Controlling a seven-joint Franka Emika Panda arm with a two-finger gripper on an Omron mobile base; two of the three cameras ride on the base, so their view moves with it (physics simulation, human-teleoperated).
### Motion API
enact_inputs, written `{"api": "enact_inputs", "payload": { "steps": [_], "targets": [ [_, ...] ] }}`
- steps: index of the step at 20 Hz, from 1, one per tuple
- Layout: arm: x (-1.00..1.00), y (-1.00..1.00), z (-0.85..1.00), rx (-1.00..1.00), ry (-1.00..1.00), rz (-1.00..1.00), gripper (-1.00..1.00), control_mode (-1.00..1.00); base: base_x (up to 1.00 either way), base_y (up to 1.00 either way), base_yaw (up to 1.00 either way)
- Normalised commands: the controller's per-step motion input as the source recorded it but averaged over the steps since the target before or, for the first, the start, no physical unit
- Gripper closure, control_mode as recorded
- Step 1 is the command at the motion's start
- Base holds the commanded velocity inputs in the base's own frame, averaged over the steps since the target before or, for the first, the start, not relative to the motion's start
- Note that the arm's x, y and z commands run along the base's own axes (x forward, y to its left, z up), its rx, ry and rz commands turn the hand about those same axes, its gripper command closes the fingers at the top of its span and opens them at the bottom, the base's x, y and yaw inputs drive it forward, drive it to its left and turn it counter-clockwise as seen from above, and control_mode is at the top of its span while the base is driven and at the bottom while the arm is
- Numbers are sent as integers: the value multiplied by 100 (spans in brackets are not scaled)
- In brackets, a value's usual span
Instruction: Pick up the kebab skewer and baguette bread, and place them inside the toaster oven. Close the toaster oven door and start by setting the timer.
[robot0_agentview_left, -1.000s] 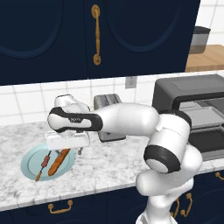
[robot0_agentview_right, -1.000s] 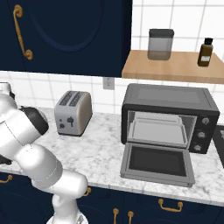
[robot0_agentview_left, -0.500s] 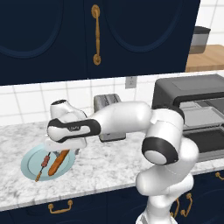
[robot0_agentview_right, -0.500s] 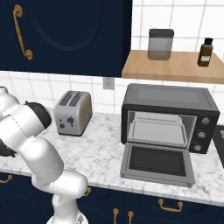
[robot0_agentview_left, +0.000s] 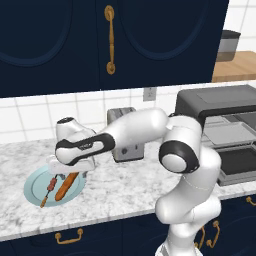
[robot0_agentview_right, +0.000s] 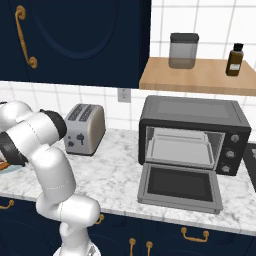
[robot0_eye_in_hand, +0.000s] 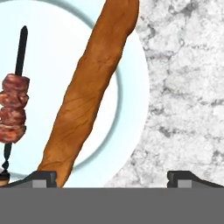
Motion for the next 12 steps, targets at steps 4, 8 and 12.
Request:
{"api": "enact_inputs", "payload": {
  "steps": [4, 8, 12],
  "targets": [
    [10, 5, -13, 0, 0, 0, -100, -100, 0, 0, 0],
    [6, 2, -14, 0, 0, 0, -100, -100, 0, 0, 0],
    [6, 5, -24, 0, 0, 0, -100, -100, 0, 0, 0]
  ]
}}
